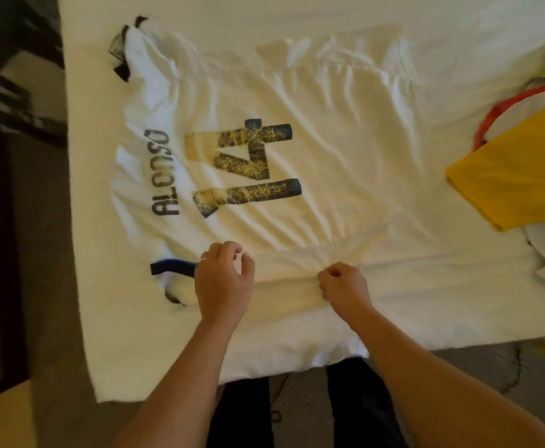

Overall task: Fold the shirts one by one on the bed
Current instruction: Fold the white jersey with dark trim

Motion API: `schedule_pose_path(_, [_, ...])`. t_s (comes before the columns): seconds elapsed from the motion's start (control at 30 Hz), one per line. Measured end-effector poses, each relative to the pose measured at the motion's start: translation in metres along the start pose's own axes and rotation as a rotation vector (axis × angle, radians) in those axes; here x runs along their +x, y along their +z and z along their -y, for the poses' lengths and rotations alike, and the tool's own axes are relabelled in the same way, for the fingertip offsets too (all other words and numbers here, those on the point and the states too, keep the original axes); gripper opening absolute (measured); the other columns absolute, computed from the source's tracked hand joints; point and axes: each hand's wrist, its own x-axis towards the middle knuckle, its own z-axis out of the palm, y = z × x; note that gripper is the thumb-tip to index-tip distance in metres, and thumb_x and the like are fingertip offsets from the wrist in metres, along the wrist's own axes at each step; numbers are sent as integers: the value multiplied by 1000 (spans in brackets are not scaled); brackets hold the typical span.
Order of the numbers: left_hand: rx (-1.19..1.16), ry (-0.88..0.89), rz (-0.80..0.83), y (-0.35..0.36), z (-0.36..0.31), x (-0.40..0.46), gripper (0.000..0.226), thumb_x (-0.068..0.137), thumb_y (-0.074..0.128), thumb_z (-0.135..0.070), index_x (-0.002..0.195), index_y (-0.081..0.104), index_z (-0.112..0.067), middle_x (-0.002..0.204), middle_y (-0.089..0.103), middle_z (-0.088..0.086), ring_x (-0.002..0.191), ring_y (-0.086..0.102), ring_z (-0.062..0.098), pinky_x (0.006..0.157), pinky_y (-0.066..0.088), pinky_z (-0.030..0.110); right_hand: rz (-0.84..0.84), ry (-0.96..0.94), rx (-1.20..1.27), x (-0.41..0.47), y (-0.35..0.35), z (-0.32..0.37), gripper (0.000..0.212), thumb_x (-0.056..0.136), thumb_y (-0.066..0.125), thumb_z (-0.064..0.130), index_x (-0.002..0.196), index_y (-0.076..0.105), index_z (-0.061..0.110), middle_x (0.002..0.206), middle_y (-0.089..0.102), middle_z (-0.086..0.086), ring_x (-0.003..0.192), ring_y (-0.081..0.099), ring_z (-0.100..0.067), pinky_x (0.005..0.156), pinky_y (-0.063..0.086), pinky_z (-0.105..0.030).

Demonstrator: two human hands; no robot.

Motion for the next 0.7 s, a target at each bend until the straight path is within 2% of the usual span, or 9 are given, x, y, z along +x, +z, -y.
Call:
schedule_pose_path(0.1, [-118, -342, -216, -36, 60, 8, 5, 92, 63, -21, 95, 64, -17, 98, 60, 2, 92, 57, 27, 74, 40, 33, 98, -9, 71, -20, 72, 24, 21, 93, 62, 22, 89, 70, 3, 79, 73, -14, 75, 71, -30, 73, 59, -45])
schedule_pose_path(0.17, [-167, -521, -255, -52, 99, 12, 10, 93, 64, -26, 101, 62, -20, 105, 58, 0, 100, 55, 25, 78, 39, 33, 116, 28, 162, -30, 117, 36, 23, 92, 62, 23, 85, 71, 3, 76, 73, -16, 72, 72, -31, 75, 59, -50])
schedule_pose_path(0.27, [-327, -655, -36, -63, 143, 17, 39, 91, 69, -41, 122, 57, -21, 115, 59, -1, 107, 56, 22, 84, 45, 35, 24, 109, 278, -44, 168, 47, 26, 87, 67, 33, 84, 71, 8, 83, 72, -21, 78, 70, -35, 76, 61, -55])
schedule_pose_path(0.33, [-526, -686, 187, -69, 157, 20, 45, 88, 73, -46, 121, 53, -23, 105, 62, -8, 99, 61, 16, 77, 47, 30, -48, 174, 390, -54, 195, 53, 24, 88, 72, 33, 95, 70, 10, 92, 69, -17, 84, 68, -31, 77, 62, -52])
schedule_pose_path(0.4, [-587, -629, 303, -67, 162, 20, 36, 86, 77, -41, 108, 55, -22, 94, 63, -11, 86, 61, 10, 66, 44, 22, -74, 227, 530, -61, 212, 57, 25, 90, 72, 24, 109, 62, 11, 101, 64, -13, 90, 65, -28, 81, 62, -49])
schedule_pose_path(0.5, [-538, -560, 342, -67, 168, 18, 26, 84, 73, -15, 77, 48, -19, 72, 51, -6, 63, 46, 13, 49, 32, 15, -73, 247, 619, -68, 219, 62, 40, 89, 67, 3, 122, 49, 17, 106, 58, -13, 92, 62, -25, 82, 60, -42])
schedule_pose_path(0.57, [-524, -573, 369, -67, 178, 11, 16, 82, 70, -11, 83, 54, -14, 79, 57, -3, 69, 52, 16, 56, 38, 19, -41, 158, 466, -72, 215, 58, 52, 85, 66, -3, 126, 45, 20, 102, 56, -11, 84, 61, -22, 76, 58, -41])
schedule_pose_path(0.63, [-519, -570, 411, -71, 190, -8, 20, 83, 73, -10, 98, 62, -18, 95, 66, -2, 86, 61, 16, 67, 45, 24, 36, -23, 149, -73, 205, 49, 63, 83, 71, 0, 133, 40, 24, 101, 53, -3, 83, 57, -17, 64, 52, -31])
schedule_pose_path(0.7, [-466, -509, 446, -75, 204, -34, 24, 83, 79, -13, 100, 62, -20, 95, 66, -2, 84, 62, 16, 66, 46, 26, 119, -181, -131, -72, 197, 37, 76, 81, 72, 3, 140, 34, 30, 114, 53, -4, 92, 58, -23, 59, 44, -26])
